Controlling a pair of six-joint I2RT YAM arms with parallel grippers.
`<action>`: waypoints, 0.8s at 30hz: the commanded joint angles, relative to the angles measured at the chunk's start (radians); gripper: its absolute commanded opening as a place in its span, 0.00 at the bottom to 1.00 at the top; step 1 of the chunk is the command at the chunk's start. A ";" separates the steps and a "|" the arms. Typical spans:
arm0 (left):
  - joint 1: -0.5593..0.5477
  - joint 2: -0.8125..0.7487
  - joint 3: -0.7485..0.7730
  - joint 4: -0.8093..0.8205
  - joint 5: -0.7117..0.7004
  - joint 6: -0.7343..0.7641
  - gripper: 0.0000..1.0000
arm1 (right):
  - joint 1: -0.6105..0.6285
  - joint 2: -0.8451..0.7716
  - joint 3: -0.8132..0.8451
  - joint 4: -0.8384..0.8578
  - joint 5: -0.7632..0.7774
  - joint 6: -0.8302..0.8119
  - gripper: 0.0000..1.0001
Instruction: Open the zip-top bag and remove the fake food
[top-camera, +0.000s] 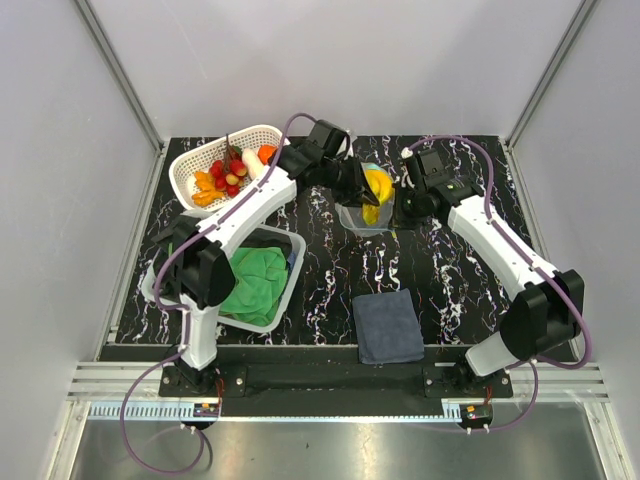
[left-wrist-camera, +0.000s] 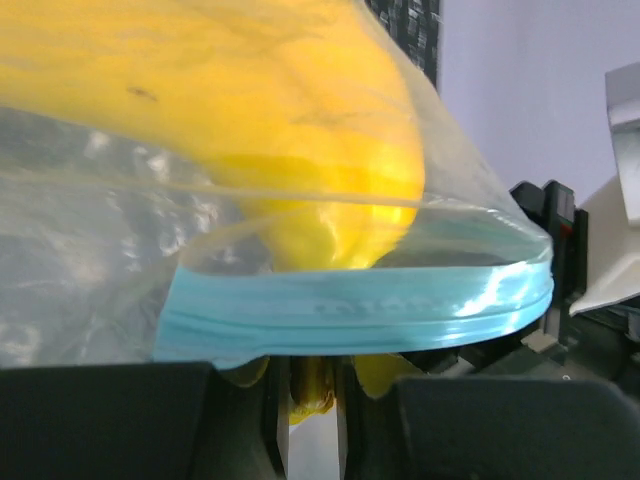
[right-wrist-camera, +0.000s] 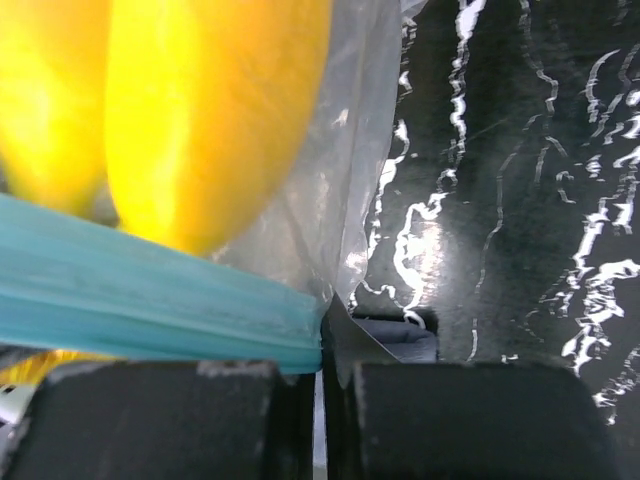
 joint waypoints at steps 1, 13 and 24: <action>0.015 -0.089 -0.101 0.203 0.247 -0.134 0.00 | 0.010 -0.014 0.045 0.006 0.107 -0.023 0.00; 0.010 -0.288 -0.443 0.573 0.574 0.019 0.00 | -0.069 -0.001 0.070 -0.022 0.101 -0.043 0.00; -0.010 -0.344 -0.530 1.444 0.902 -0.373 0.00 | -0.084 0.047 0.157 -0.077 0.142 0.000 0.00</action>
